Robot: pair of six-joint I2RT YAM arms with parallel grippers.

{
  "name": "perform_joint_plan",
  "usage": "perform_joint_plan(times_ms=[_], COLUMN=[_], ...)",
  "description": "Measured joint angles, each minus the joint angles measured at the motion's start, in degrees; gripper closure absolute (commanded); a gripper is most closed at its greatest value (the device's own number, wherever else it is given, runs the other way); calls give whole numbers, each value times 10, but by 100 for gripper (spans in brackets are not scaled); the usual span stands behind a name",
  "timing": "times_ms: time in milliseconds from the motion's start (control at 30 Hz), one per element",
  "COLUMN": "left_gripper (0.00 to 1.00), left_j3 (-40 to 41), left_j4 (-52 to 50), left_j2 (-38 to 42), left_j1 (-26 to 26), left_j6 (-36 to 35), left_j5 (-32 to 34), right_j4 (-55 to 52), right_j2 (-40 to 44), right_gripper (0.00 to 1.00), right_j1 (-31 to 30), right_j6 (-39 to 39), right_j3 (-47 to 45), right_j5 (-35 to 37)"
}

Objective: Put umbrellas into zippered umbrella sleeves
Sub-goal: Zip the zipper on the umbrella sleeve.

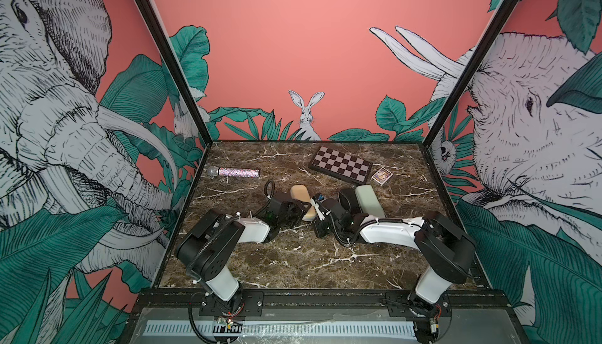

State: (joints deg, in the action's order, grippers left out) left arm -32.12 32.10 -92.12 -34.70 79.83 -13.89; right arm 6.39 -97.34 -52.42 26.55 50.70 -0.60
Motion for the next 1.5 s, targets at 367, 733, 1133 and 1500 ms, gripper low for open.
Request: perform_joint_plan(times_ms=[367,733,1133,1500], left_gripper=[100,100,100,100], left_j3=[-7,-17,-171,-186], left_j4=[-58,-104,-249,-305], left_j2=[53,70,153,131], left_j1=[-9,-4,-13,-22], left_j6=[-3,-37,-234,-254], left_j5=[-17,-25,35,46], right_j4=[12,63,123,233], right_j2=[0,99,181,130], right_gripper=[100,72,54,53], right_j1=[44,54,28,-36], right_j6=[-39,-59,-15,-10], right_j3=[-12,-116,-131,-142], right_j5=[13,-59,-43,10])
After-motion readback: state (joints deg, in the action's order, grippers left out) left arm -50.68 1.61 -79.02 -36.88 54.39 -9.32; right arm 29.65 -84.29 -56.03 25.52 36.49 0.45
